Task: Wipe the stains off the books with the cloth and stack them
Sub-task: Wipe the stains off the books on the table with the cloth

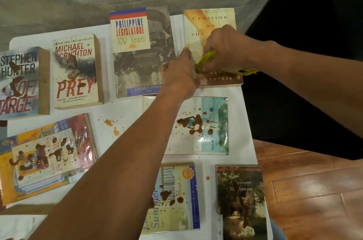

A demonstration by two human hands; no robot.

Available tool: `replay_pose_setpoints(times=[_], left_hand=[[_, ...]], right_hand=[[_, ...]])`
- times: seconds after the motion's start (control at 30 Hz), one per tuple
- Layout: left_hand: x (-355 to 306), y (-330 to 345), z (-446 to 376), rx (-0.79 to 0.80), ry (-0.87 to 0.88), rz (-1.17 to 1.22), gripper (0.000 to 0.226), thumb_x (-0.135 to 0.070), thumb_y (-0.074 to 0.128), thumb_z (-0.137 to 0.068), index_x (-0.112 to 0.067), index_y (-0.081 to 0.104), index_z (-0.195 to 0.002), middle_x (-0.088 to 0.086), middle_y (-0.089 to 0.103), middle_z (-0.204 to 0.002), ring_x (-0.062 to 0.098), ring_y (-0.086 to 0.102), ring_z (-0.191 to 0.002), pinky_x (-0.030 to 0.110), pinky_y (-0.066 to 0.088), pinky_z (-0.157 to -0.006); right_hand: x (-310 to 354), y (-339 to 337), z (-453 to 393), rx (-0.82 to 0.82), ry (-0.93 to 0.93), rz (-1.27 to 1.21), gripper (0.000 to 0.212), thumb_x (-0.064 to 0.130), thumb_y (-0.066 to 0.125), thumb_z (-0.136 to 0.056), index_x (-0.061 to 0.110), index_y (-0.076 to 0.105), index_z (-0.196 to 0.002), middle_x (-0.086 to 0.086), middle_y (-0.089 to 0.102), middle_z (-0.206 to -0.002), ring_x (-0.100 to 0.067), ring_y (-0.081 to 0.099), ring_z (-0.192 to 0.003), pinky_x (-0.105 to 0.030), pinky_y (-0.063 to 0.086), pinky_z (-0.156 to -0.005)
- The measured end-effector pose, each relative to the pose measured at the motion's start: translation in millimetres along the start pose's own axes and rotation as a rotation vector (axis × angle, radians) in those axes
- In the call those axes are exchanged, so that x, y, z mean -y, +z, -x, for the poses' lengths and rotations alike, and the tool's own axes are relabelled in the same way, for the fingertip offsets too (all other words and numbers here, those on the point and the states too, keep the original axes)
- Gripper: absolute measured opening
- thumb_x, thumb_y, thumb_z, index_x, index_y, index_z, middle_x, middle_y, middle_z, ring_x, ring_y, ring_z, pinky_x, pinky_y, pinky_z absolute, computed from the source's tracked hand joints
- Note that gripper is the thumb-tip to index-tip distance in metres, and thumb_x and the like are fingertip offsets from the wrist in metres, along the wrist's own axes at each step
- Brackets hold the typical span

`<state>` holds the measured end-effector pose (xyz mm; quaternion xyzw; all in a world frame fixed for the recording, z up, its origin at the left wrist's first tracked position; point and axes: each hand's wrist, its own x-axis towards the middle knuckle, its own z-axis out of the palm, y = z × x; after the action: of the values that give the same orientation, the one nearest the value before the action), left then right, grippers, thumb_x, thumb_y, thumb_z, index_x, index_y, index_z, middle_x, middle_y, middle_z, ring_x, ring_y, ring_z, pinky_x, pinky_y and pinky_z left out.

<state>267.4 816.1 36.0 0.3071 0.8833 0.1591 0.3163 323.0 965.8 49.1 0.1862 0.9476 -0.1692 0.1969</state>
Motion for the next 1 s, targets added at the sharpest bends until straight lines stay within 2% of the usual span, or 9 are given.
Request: replay_pose_setpoints(times=[0.2, 0.3, 0.37, 0.43, 0.5, 0.6, 0.7, 0.83, 1.0], left_hand=[[2, -3, -2, 0.010, 0.054, -0.047, 0.059, -0.032, 0.080, -0.085, -0.016, 0.044, -0.130, 0.000, 0.057, -0.107, 0.028, 0.055, -0.117, 0.041, 0.036, -0.108], [10, -7, -8, -0.024, 0.104, 0.056, 0.055, -0.034, 0.080, -0.084, -0.017, 0.057, -0.131, 0.002, 0.065, -0.116, 0.024, 0.062, -0.111, 0.041, 0.050, -0.098], [14, -11, -11, -0.145, 0.139, 0.143, 0.044, -0.036, 0.074, -0.090, -0.017, 0.065, -0.128, 0.003, 0.070, -0.120, 0.018, 0.068, -0.102, 0.032, 0.055, -0.090], [17, -16, -11, -0.326, 0.186, 0.149, 0.031, -0.038, 0.066, -0.096, -0.020, 0.070, -0.121, -0.003, 0.074, -0.111, 0.008, 0.068, -0.092, 0.019, 0.051, -0.082], [22, -20, -14, -0.540, 0.208, 0.154, 0.027, -0.039, 0.057, -0.101, -0.022, 0.070, -0.118, -0.005, 0.075, -0.104, 0.007, 0.066, -0.088, 0.025, 0.053, -0.080], [36, -21, -27, -0.671, 0.188, 0.073, 0.031, -0.038, 0.052, -0.103, -0.019, 0.062, -0.125, 0.001, 0.070, -0.116, 0.019, 0.064, -0.106, 0.040, 0.048, -0.093], [51, -15, -36, -0.588, 0.147, -0.079, 0.038, -0.039, 0.047, -0.104, -0.019, 0.050, -0.136, 0.004, 0.059, -0.133, 0.023, 0.053, -0.125, 0.043, 0.038, -0.103], [71, 0, -34, -0.532, 0.150, -0.137, 0.049, -0.042, 0.040, -0.105, -0.015, 0.042, -0.146, 0.004, 0.044, -0.153, 0.022, 0.038, -0.143, 0.044, 0.027, -0.116], [76, 6, -29, -0.546, 0.145, -0.142, 0.050, -0.041, 0.033, -0.107, -0.013, 0.044, -0.146, 0.005, 0.040, -0.156, 0.022, 0.035, -0.145, 0.045, 0.027, -0.119]], right_hand=[[2, -2, 9, -0.025, -0.006, -0.079, 0.023, 0.042, 0.080, -0.080, 0.023, 0.074, -0.092, 0.004, 0.055, -0.087, -0.017, 0.056, -0.086, -0.024, 0.044, -0.059], [0, 2, 13, -0.038, 0.015, -0.145, 0.021, 0.041, 0.079, -0.082, 0.025, 0.075, -0.094, 0.002, 0.060, -0.094, -0.014, 0.055, -0.087, -0.021, 0.045, -0.060], [-5, 2, 14, -0.051, 0.040, -0.200, 0.020, 0.043, 0.078, -0.082, 0.027, 0.075, -0.094, 0.002, 0.060, -0.099, -0.015, 0.056, -0.090, -0.027, 0.051, -0.068], [-9, 3, 16, -0.077, 0.053, -0.242, 0.021, 0.044, 0.077, -0.083, 0.026, 0.076, -0.094, 0.002, 0.062, -0.098, -0.015, 0.057, -0.090, -0.032, 0.054, -0.073], [-15, 3, 14, -0.113, 0.064, -0.299, 0.021, 0.043, 0.077, -0.083, 0.025, 0.077, -0.094, 0.002, 0.066, -0.094, -0.014, 0.059, -0.089, -0.029, 0.053, -0.072], [-20, 5, 8, -0.194, 0.091, -0.365, 0.023, 0.043, 0.077, -0.083, 0.025, 0.077, -0.098, -0.001, 0.067, -0.098, -0.017, 0.056, -0.099, -0.030, 0.049, -0.076], [-21, 3, -3, -0.278, 0.136, -0.388, 0.024, 0.042, 0.075, -0.085, 0.024, 0.076, -0.102, -0.006, 0.066, -0.101, -0.017, 0.052, -0.101, -0.029, 0.046, -0.078], [-21, 2, -14, -0.391, 0.195, -0.395, 0.022, 0.039, 0.070, -0.089, 0.020, 0.076, -0.100, -0.005, 0.068, -0.091, -0.019, 0.057, -0.094, -0.032, 0.052, -0.079], [-15, 9, -11, -0.378, 0.054, -0.341, 0.026, 0.034, 0.075, -0.087, 0.019, 0.076, -0.108, -0.002, 0.064, -0.105, -0.016, 0.053, -0.100, -0.028, 0.044, -0.083]])
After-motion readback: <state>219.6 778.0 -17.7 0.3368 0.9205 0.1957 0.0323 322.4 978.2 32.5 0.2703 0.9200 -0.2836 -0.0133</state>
